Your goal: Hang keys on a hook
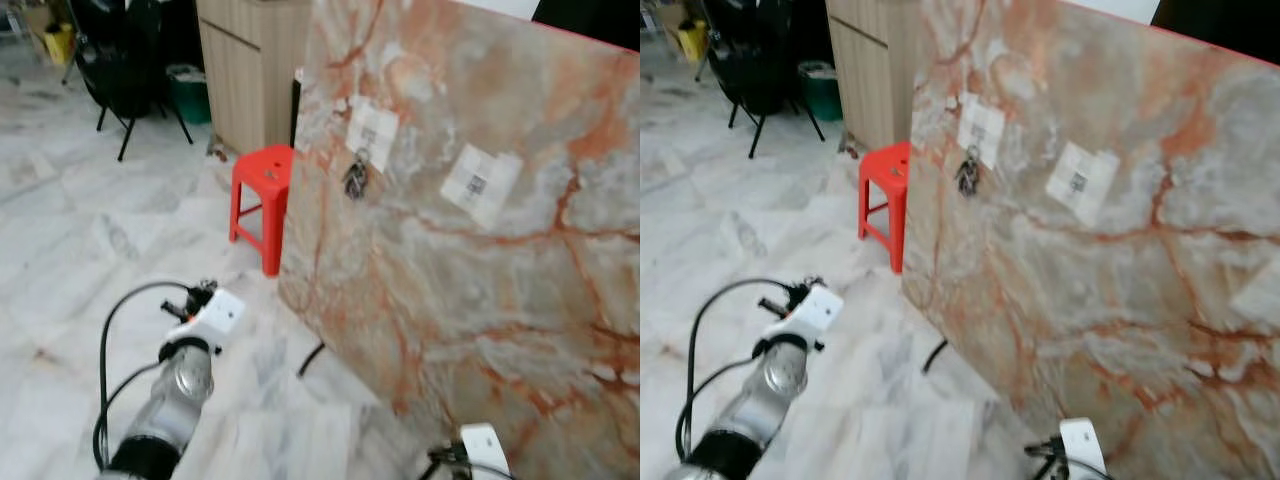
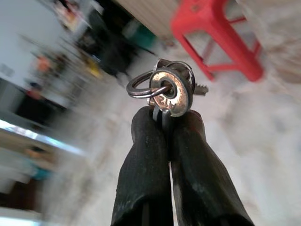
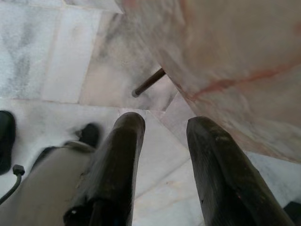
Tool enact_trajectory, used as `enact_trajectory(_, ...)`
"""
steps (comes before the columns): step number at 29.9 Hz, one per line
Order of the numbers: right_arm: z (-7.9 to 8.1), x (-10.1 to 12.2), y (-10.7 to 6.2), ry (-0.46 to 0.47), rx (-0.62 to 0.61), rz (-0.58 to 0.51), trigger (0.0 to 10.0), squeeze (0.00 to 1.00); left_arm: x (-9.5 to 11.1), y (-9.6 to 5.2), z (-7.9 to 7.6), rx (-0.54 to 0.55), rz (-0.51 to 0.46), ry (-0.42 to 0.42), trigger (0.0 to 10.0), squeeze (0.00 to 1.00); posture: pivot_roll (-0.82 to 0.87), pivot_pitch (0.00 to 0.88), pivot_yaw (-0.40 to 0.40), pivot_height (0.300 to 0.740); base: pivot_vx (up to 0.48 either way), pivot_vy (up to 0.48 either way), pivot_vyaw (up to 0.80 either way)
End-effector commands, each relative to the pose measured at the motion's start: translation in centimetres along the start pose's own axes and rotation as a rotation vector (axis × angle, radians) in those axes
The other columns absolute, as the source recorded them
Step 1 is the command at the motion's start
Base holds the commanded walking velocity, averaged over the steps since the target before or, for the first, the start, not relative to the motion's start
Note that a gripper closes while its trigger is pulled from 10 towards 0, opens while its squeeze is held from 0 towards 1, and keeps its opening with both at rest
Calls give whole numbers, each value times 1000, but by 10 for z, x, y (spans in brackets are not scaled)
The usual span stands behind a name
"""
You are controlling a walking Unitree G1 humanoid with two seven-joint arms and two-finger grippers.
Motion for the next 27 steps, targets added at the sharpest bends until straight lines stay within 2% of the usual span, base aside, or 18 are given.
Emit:
enact_trajectory(1, -7, -2, -1, 7, -22, 4, 10000, 0, 18, 2, 0, 34, -84, 61, 10000, 0, 134, 0, -113, 740, 0, 0, 0)
enact_trajectory(2, -7, -2, -1, 7, -22, 4, 10000, 0, 18, 2, 0, 34, -84, 61, 10000, 0, 134, 0, -113, 740, 0, 0, 0)
enact_trajectory(5, -12, -1, -1, 6, -38, -5, 10000, 0, 34, 3, 4, 69, -182, 102, 10000, 0, 133, 0, -119, 740, 0, 0, 0)
enact_trajectory(6, -12, -1, -1, 6, -38, -5, 10000, 0, 34, 3, 4, 69, -182, 102, 10000, 0, 133, 0, -119, 740, 0, 0, 0)
enact_trajectory(8, -14, 1, -1, 10, -46, -17, 10000, 0, 47, 2, 5, 89, -264, 128, 10000, 0, 133, 0, -122, 740, 0, 0, 0)
enact_trajectory(10, -14, 2, -1, 7, -50, -21, 10000, 0, 52, 1, 5, 98, -296, 130, 10000, 0, 130, 0, -122, 740, 0, 0, 0)
enact_trajectory(12, -14, 4, -1, 11, -58, -32, 10000, 0, 62, -2, 4, 91, -366, 89, 10000, 0, 130, 0, -124, 740, 0, 0, 0)
enact_trajectory(15, -14, 7, -1, 28, -61, -46, 10000, 0, 72, -8, -3, 18, -442, -53, 10000, 0, 133, 0, -125, 740, 0, 0, 0)
enact_trajectory(17, -15, 9, -1, 25, -69, -57, 10000, 0, 84, -17, -9, -60, -535, -136, 10000, 0, 133, 0, -127, 740, 0, 0, 0)
enact_trajectory(18, -16, 10, -1, 23, -74, -62, 10000, 0, 91, -23, -13, -118, -584, -167, 10000, 0, 133, 0, -127, 740, 0, 0, 0)
enact_trajectory(19, -16, 10, -1, 23, -74, -62, 10000, 0, 91, -23, -13, -118, -584, -167, 10000, 0, 133, 0, -127, 740, 0, 0, 0)
enact_trajectory(20, -16, 11, -1, 21, -77, -64, 10000, 0, 95, -28, -19, -179, -625, -140, 10000, 0, 136, 0, -127, 740, 0, 0, 0)
enact_trajectory(21, -17, 12, -1, 20, -78, -66, 10000, 0, 96, -34, -29, -278, -647, -76, 10000, 0, 136, 0, -127, 740, 0, 0, 0)
enact_trajectory(22, -17, 12, -1, 18, -80, -66, 10000, 0, 88, -38, -45, -414, -634, 61, 10000, 0, 137, 0, -127, 740, 0, 0, 0)
enact_trajectory(23, -17, 12, -1, 17, -80, -66, 10000, 0, 76, -37, -53, -491, -586, 171, 10000, 0, 138, 0, -123, 740, 0, 0, 0)
enact_trajectory(24, -17, 12, -1, 16, -81, -66, 10000, 0, 67, -37, -56, -532, -549, 235, 10000, 0, 138, 0, -123, 740, 0, 0, 0)
enact_trajectory(25, -17, 13, -1, 15, -81, -66, 10000, 0, 59, -31, -53, -515, -494, 282, 10000, 0, 135, 0, -118, 740, 0, 0, 0)
enact_trajectory(27, -16, 14, -1, 15, -81, -69, 10000, 0, 46, -22, -44, -475, -396, 307, 10000, 0, 136, 0, -113, 740, 0, 0, 0)
Point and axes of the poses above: a point about 5 cm out from each wrist's last joint towards the gripper, its own y axis pointing out of the wrist towards the gripper, its own x axis along the axis of the wrist's last joint, z = x × y, the point moved 1 cm from there along y, pointing out of the wrist towards the gripper, and after that the axes turned 14 degrees about -y, right-handed, at the moved point
